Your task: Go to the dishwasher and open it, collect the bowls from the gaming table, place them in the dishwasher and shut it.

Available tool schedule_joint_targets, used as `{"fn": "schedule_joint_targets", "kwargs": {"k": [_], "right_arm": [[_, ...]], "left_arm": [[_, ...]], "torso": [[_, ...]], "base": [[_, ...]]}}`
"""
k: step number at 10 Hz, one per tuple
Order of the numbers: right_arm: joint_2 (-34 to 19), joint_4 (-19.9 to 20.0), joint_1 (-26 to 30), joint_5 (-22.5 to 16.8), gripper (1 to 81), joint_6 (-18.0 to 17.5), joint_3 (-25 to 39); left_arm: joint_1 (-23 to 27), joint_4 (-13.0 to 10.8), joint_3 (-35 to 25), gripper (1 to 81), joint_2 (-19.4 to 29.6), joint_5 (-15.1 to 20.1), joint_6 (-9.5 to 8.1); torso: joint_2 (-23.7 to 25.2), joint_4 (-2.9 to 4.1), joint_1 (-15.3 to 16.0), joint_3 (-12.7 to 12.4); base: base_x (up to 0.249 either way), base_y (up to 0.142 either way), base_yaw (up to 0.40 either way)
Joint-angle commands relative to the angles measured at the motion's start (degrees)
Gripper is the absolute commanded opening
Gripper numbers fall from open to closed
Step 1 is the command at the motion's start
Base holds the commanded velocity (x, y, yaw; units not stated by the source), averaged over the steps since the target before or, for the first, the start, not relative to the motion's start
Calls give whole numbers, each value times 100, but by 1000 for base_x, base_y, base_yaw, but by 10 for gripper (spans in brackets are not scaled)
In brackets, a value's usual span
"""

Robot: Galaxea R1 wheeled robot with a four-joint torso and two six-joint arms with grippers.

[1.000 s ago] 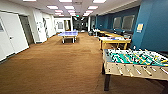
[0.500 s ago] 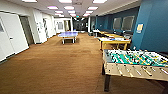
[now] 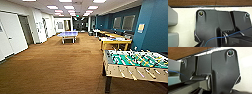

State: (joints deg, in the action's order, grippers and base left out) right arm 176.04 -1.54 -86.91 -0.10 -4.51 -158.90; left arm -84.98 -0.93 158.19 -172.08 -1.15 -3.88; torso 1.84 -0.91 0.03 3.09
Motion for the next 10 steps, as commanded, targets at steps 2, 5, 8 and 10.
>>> {"fn": "schedule_joint_targets", "kwargs": {"k": [2, 5, 8, 10], "right_arm": [[3, 4, 301, -315, 811, -15, -25], [-76, 13, 309, -315, 811, -15, -34], [-41, 4, 344, -315, 811, -15, 1], [-41, 4, 327, -324, 811, -15, 1]], "left_arm": [[267, -48, 11, 811, 16, 317, 19], [267, -48, 11, 811, 24, 317, 19], [267, -48, 11, 811, 16, 317, 27], [267, -48, 11, 811, 24, 317, 27]], "torso": [[0, 0, 0, 0], [0, 0, 0, 0], [0, 0, 2, 0], [0, 0, 2, 0]], "base": [[122, 0, 0], [122, 0, 0], [122, 0, 0], [130, 0, 0]]}}
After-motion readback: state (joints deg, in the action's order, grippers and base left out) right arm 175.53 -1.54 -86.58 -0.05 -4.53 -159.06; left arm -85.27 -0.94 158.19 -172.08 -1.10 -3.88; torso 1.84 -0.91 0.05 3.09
